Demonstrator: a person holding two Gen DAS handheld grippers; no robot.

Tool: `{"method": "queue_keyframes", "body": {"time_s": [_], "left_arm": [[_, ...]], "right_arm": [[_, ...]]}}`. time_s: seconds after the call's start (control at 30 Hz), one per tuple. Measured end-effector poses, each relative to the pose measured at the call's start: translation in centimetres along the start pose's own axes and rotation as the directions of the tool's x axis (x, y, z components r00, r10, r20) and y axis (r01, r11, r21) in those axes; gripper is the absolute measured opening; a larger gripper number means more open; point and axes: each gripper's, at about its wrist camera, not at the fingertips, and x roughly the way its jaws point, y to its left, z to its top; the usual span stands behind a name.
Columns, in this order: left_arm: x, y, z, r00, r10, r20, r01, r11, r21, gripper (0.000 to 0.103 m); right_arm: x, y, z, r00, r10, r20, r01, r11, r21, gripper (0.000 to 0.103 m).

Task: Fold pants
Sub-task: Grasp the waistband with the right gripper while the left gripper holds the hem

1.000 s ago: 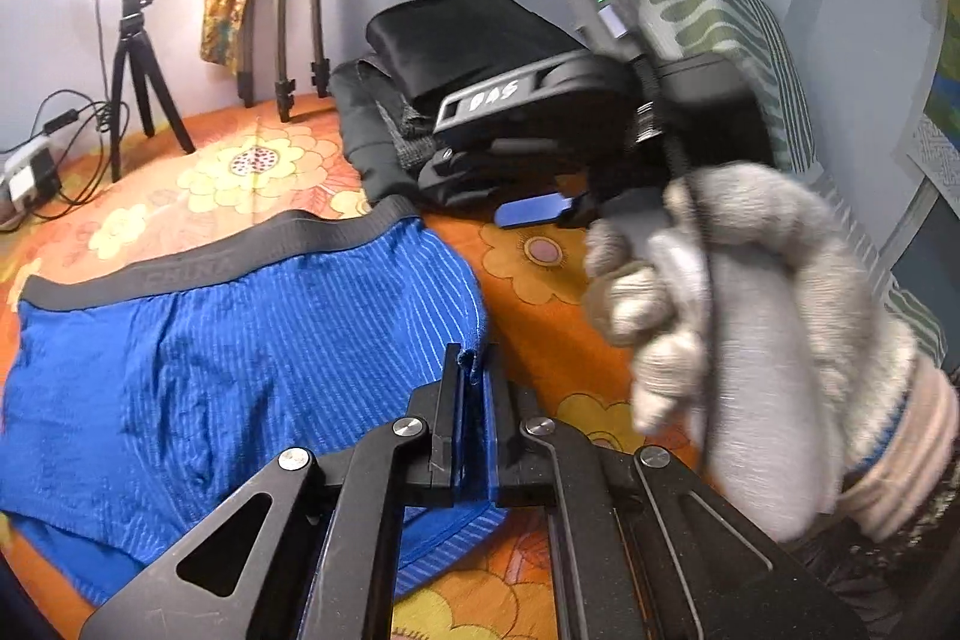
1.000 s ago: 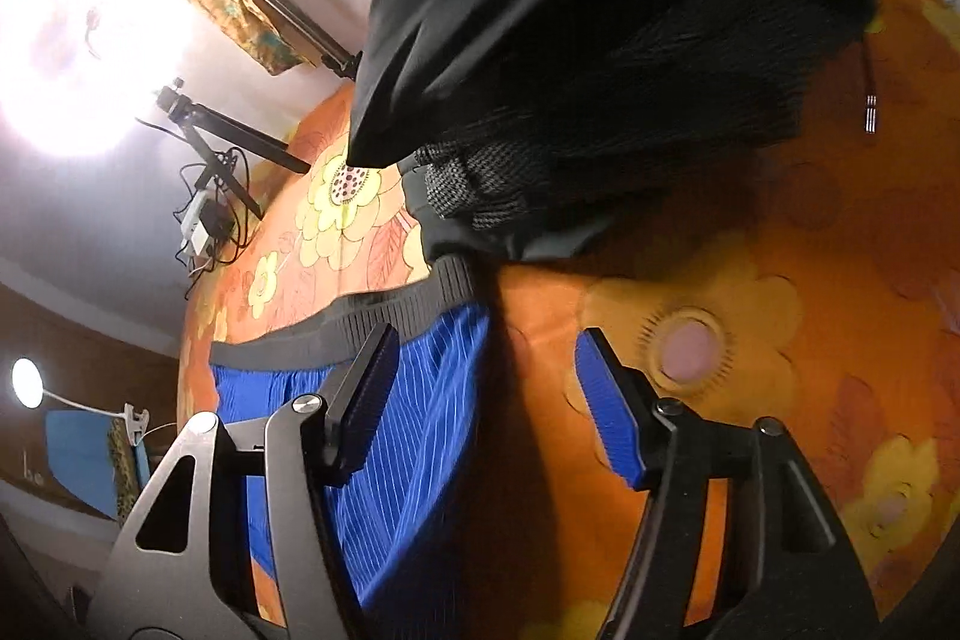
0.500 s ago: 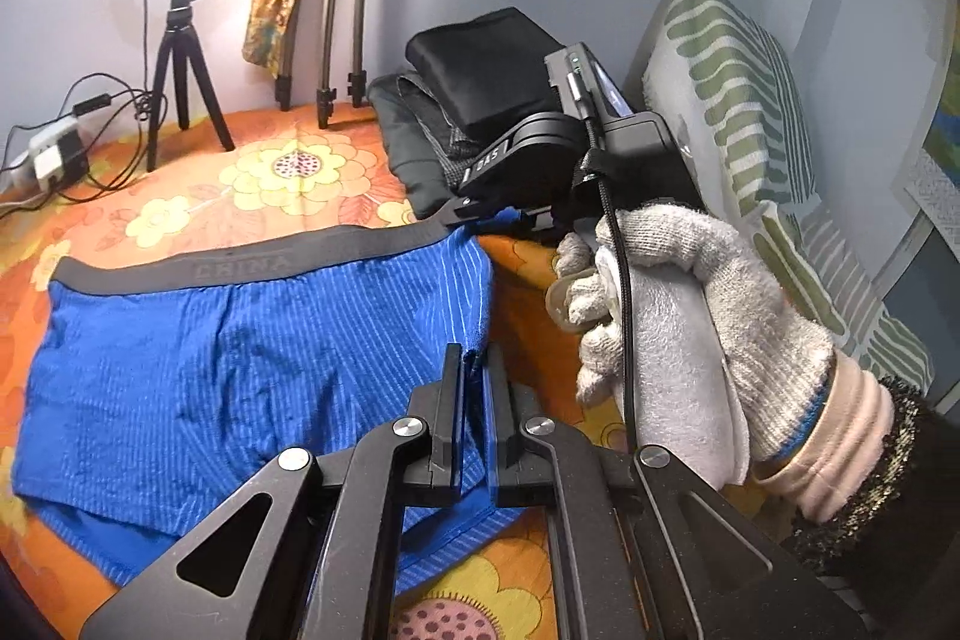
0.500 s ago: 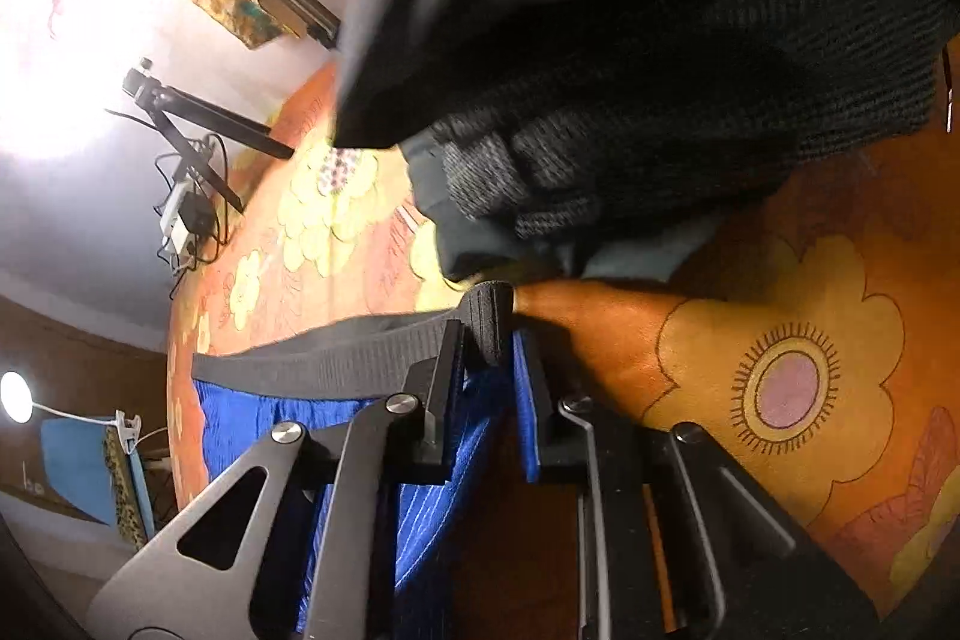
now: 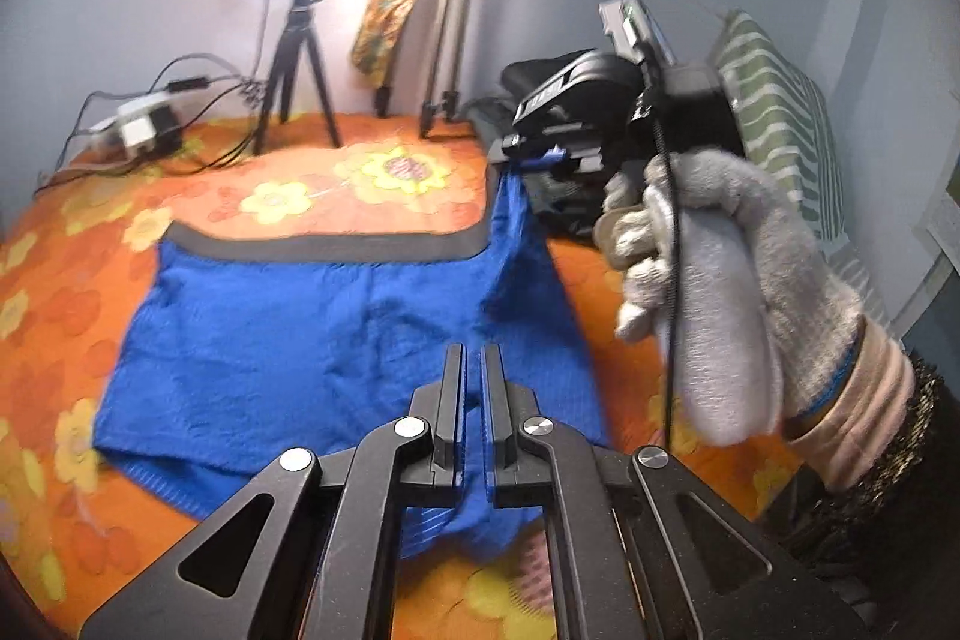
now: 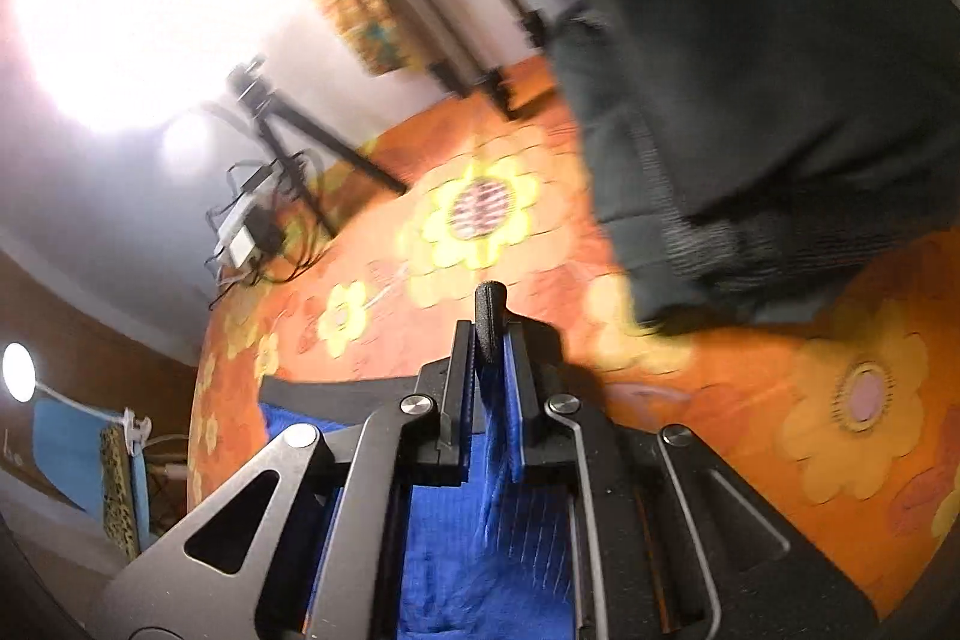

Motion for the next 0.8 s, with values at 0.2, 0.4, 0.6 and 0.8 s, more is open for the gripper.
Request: {"method": "queue_keyframes", "body": {"time_s": [0.2,0.4,0.6,0.8], "left_arm": [[1.1,1.6,0.1,1.0,0.0,-0.02,0.0,1.0,0.007,0.003],[5.4,2.1,-0.5,0.991,-0.036,-0.129,0.032,0.999,-0.034,0.013],[8.0,0.1,-0.6,0.987,0.0,-0.158,0.006,0.999,0.037,0.041],[10.3,-0.9,-0.1,0.985,0.033,-0.168,-0.022,0.997,0.071,0.041]], "right_arm": [[-0.6,2.9,-1.2,0.998,-0.048,0.026,0.051,0.991,-0.121,0.009],[-1.0,0.6,-1.4,0.996,-0.081,0.026,0.083,0.993,-0.086,0.009],[-1.1,-1.3,-0.7,0.997,-0.071,0.022,0.072,0.996,-0.047,0.009],[-1.1,-2.5,-0.5,0.998,-0.068,0.013,0.069,0.997,-0.028,0.009]]}}
